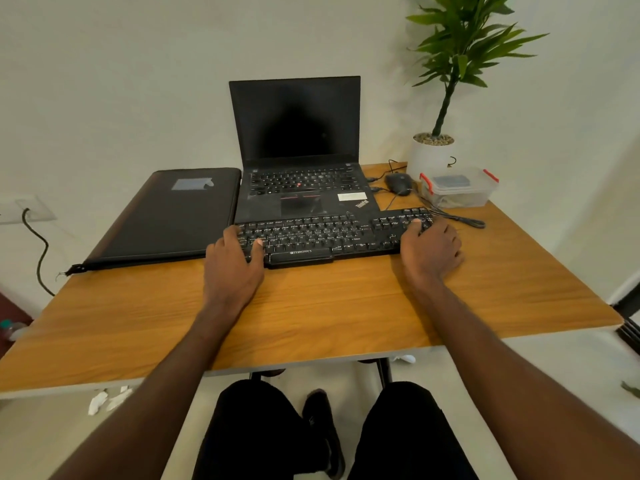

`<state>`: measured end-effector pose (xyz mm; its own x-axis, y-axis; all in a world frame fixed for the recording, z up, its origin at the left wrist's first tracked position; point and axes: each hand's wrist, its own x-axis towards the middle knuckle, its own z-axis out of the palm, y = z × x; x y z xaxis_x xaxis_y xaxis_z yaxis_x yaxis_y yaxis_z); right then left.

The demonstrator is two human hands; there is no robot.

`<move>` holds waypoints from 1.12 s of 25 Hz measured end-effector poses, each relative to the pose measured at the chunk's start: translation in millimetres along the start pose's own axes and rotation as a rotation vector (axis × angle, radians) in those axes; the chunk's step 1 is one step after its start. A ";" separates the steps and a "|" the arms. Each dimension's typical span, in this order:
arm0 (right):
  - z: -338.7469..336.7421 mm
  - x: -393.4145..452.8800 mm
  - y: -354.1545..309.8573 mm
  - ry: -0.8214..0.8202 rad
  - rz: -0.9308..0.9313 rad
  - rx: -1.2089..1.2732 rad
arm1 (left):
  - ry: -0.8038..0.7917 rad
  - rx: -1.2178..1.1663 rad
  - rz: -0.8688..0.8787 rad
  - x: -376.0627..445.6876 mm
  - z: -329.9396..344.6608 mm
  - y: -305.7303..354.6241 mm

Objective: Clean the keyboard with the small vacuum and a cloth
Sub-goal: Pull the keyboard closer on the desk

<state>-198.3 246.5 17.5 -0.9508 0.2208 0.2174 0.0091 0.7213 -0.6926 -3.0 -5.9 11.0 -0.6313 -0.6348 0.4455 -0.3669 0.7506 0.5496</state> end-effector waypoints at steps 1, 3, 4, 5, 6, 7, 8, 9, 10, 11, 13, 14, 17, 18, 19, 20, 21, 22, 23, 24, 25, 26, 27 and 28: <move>-0.6 -0.3 0.4 0.009 0.004 0.007 | 0.010 -0.024 -0.005 0.7 1.4 -1.6; -0.2 -0.4 0.7 0.033 0.010 0.019 | 0.028 -0.057 -0.031 2.8 3.6 -6.6; -0.4 -0.4 0.7 0.048 0.019 0.025 | 0.039 -0.080 -0.058 3.8 2.5 -6.5; -1.3 -0.8 0.3 0.063 0.033 0.033 | 0.058 -0.124 -0.092 3.5 -0.3 -4.2; -3.7 -2.4 -0.1 0.077 0.052 0.044 | 0.084 -0.184 -0.141 2.7 -3.1 -2.4; -7.0 -5.7 -0.7 0.089 0.075 0.055 | 0.121 -0.257 -0.197 0.8 -6.5 -0.2; -10.7 -10.0 -1.8 0.095 0.094 0.058 | 0.164 -0.326 -0.255 -1.0 -10.3 0.1; -14.0 -15.0 -2.7 0.093 0.101 0.057 | 0.206 -0.387 -0.299 -3.5 -15.5 -0.3; -17.7 -21.6 -2.5 0.081 0.093 0.058 | 0.244 -0.415 -0.310 -7.5 -21.2 -3.1; -21.4 -28.7 -0.4 0.067 0.074 0.062 | 0.262 -0.414 -0.306 -14.6 -27.7 -5.2; -30.9 -41.9 6.9 0.045 0.034 0.084 | 0.271 -0.396 -0.315 -31.3 -39.2 -12.4; -37.6 -48.4 11.5 0.034 0.022 0.096 | 0.263 -0.401 -0.329 -39.5 -44.9 -16.6; -58.5 -71.4 27.2 -0.007 -0.004 0.132 | 0.206 -0.347 -0.342 -65.9 -67.4 -25.6; -63.1 -78.3 32.3 -0.022 -0.032 0.127 | 0.193 -0.328 -0.345 -73.1 -72.4 -29.4; -65.2 -83.6 38.3 -0.030 -0.066 0.109 | 0.189 -0.319 -0.350 -79.3 -75.5 -32.5; -66.6 -88.3 44.4 -0.034 -0.100 0.090 | 0.188 -0.317 -0.357 -85.2 -76.8 -35.6; -67.3 -90.8 49.5 -0.032 -0.133 0.089 | 0.188 -0.315 -0.358 -89.9 -77.9 -37.9; -68.9 -93.3 53.2 -0.030 -0.156 0.108 | 0.182 -0.307 -0.352 -94.2 -78.9 -40.1; -69.8 -94.0 55.0 -0.030 -0.169 0.129 | 0.183 -0.303 -0.344 -96.6 -79.3 -40.9; -70.7 -94.9 55.0 -0.035 -0.177 0.139 | 0.195 -0.297 -0.336 -97.1 -78.5 -41.3; -71.5 -96.5 54.7 -0.036 -0.186 0.138 | 0.200 -0.273 -0.328 -97.7 -76.6 -40.9; -72.0 -98.1 53.9 -0.032 -0.198 0.130 | 0.199 -0.222 -0.326 -98.5 -73.7 -40.4; -70.4 -98.5 53.9 -0.022 -0.210 0.126 | 0.186 -0.159 -0.328 -99.4 -72.4 -38.4; -68.1 -99.0 53.2 -0.009 -0.214 0.120 | 0.177 -0.103 -0.338 -98.9 -71.8 -38.0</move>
<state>-82.6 307.7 6.0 -0.9300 0.0650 0.3617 -0.2287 0.6680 -0.7082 122.4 15.2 -3.2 -0.3558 -0.8716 0.3373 -0.4579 0.4772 0.7501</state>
